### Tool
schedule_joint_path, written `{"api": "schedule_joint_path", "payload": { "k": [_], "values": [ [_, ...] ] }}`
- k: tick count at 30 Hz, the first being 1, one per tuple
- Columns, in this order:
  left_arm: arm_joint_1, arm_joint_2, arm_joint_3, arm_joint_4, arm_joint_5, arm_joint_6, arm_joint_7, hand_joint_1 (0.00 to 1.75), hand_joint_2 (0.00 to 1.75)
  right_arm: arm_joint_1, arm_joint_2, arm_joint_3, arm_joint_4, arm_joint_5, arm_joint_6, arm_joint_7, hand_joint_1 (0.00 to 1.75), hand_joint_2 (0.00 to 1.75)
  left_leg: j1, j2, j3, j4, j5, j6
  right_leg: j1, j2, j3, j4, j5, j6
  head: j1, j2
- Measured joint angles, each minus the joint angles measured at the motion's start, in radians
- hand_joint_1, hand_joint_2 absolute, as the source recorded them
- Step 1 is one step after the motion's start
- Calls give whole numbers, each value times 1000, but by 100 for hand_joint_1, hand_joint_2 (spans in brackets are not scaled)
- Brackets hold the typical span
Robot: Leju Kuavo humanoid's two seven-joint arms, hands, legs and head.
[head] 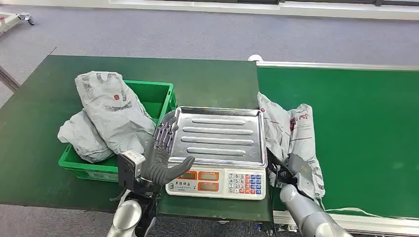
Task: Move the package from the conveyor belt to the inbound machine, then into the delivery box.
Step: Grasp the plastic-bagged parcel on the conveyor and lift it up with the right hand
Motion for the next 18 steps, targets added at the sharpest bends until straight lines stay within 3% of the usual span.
{"api": "schedule_joint_path", "payload": {
  "k": [3,9,18],
  "values": [
    [5,-1,0,-6,-4,1,-1,0,175,10,3,-17,-2,-26,-50,-57,175,175,0,0,-1,0,0,0,0,0,-1,0,0,0,0,0],
    [27,-2,6,-18,-17,19,-12,0,175,51,32,-67,-52,-146,-212,-310,175,175,0,3,-3,-1,-1,-1,1,4,-5,0,0,0,0,0],
    [38,-2,9,-27,-19,20,-17,0,175,66,53,-84,-104,-171,-229,-338,175,175,0,3,-3,-1,-1,-1,0,4,-5,0,0,-1,0,0]
  ]
}}
